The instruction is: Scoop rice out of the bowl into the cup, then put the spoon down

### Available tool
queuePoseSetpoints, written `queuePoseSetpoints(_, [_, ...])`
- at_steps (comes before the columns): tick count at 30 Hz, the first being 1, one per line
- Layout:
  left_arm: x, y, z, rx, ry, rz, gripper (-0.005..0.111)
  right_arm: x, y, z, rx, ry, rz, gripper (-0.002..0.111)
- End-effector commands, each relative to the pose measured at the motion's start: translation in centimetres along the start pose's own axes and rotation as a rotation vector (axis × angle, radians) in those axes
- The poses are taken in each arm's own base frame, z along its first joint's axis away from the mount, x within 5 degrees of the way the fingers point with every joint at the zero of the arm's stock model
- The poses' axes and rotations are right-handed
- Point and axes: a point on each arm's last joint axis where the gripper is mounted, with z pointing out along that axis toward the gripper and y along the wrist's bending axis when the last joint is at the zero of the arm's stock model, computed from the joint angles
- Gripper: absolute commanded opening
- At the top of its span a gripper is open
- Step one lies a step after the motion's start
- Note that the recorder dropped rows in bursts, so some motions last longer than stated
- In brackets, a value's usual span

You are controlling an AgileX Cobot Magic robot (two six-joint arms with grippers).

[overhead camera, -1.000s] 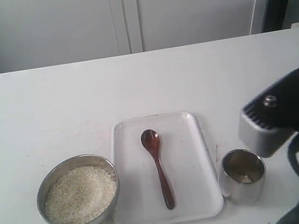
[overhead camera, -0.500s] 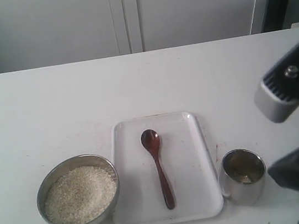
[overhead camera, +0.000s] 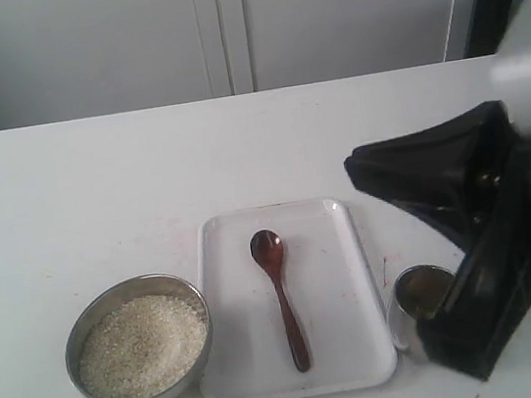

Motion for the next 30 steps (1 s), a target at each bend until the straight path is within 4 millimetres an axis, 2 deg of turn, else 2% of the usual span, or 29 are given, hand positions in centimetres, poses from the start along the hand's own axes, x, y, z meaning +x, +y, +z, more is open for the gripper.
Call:
queuePoseSetpoints(1, [0.7,-0.2,0.1,0.023,0.054,-0.009,0.014,0.9,-1.9,-1.6,0.074,-0.114,0.165,0.000])
queuePoseSetpoints(4, [0.7,-0.2,0.1,0.023,0.054,-0.009,0.014,2.2,-3.1,-2.9,0.164,-0.142,0.269,0.000])
queuePoseSetpoints(8, [0.7,-0.2,0.1,0.023,0.054,-0.009,0.014,4.2,-4.0,-4.9,0.281,-0.189,0.301,0.000])
queuePoseSetpoints(15, [0.7,-0.2,0.1,0.023,0.054,-0.009,0.014,8.2,-4.1,-7.5,0.406,-0.282,0.412,0.000])
queuePoseSetpoints(20, [0.7,-0.2,0.1,0.023,0.054,-0.009,0.014,8.7,-3.9,-8.0,0.407,-0.308,0.411,0.000])
queuePoseSetpoints(26, [0.7,-0.2,0.1,0.023,0.054,-0.009,0.014,8.8,-3.7,-7.7,0.377,-0.319,0.402,0.000])
queuePoseSetpoints(30, [0.7,-0.2,0.1,0.023,0.054,-0.009,0.014,10.4,-3.3,-6.8,0.353,-0.250,0.390,0.000])
